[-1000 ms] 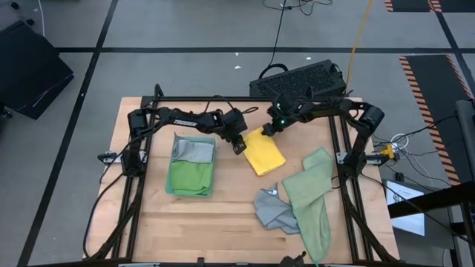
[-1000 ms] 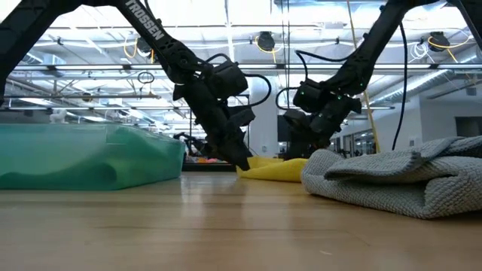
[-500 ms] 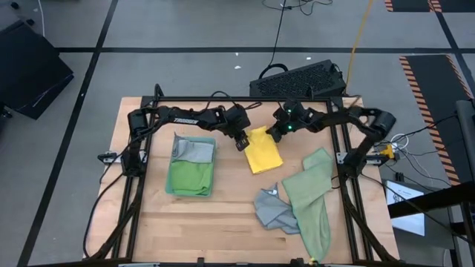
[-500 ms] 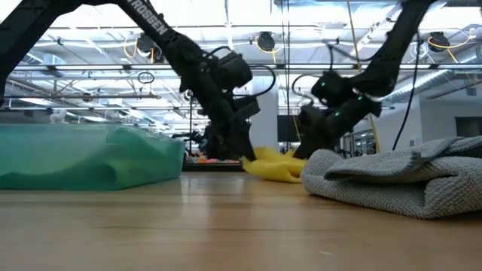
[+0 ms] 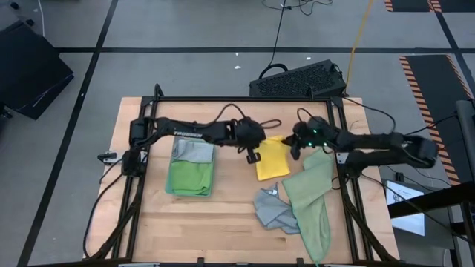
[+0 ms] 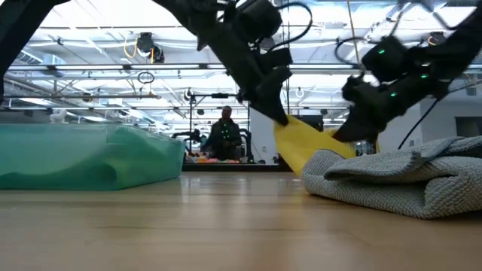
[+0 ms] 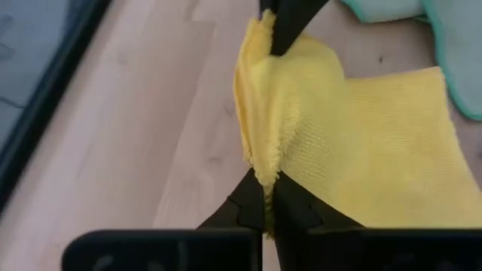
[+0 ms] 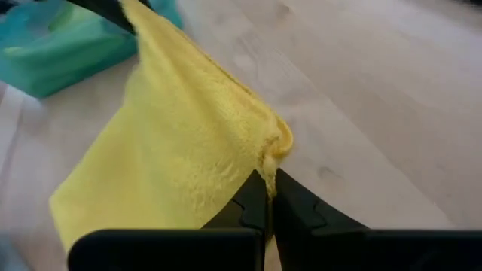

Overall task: Fold microfiber towels
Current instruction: Fold the yellow microfiber cloth

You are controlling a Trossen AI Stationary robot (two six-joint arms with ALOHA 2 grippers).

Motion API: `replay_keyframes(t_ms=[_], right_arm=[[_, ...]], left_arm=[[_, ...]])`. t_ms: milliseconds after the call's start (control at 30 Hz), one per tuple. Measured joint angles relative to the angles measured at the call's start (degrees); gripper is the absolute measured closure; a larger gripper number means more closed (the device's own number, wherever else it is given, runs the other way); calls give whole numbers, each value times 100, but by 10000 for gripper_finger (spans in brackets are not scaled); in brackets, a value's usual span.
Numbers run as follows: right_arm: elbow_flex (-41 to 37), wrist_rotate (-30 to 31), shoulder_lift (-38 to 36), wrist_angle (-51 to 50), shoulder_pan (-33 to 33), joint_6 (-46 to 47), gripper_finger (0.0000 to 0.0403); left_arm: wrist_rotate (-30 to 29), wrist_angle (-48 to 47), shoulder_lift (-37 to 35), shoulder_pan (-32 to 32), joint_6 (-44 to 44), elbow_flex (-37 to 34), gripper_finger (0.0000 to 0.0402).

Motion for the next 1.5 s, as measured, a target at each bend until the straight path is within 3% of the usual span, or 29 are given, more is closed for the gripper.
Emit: replay_keyframes(t_ms=[233,400,533,667,767,1000,1133,1333,1500], right_arm=[[-486,659,-1104,-17,581,-165,400],[-492,887,-1260,244,732,-978,400],[-492,948,-1126,686,621,-1908,398],[-489,989,-1158,994,455,-2177,400],[-487,984,-1233,700,545,-2206,400],[-600,1003,-1109,-65,1051,-2056,402],[-638,1517,-1098,280,1230,-2314,402],[-638,1690,-1101,713,1488,-2347,400],[-640,2538,-1101,600,1984,-3034,401]], left_arm=[[-887,133,1,-573,177,87,388],[-1555,193,1,-634,704,87,395],[-1574,436,1,-276,1236,65,389],[-1390,716,1,-5,1513,137,388],[-1073,747,1,-129,1385,203,396],[-1074,719,3,-619,690,-211,397],[-1290,774,5,-699,624,-447,391],[-1381,908,5,-722,578,-451,397],[-1435,1037,5,-1090,847,-294,393]])
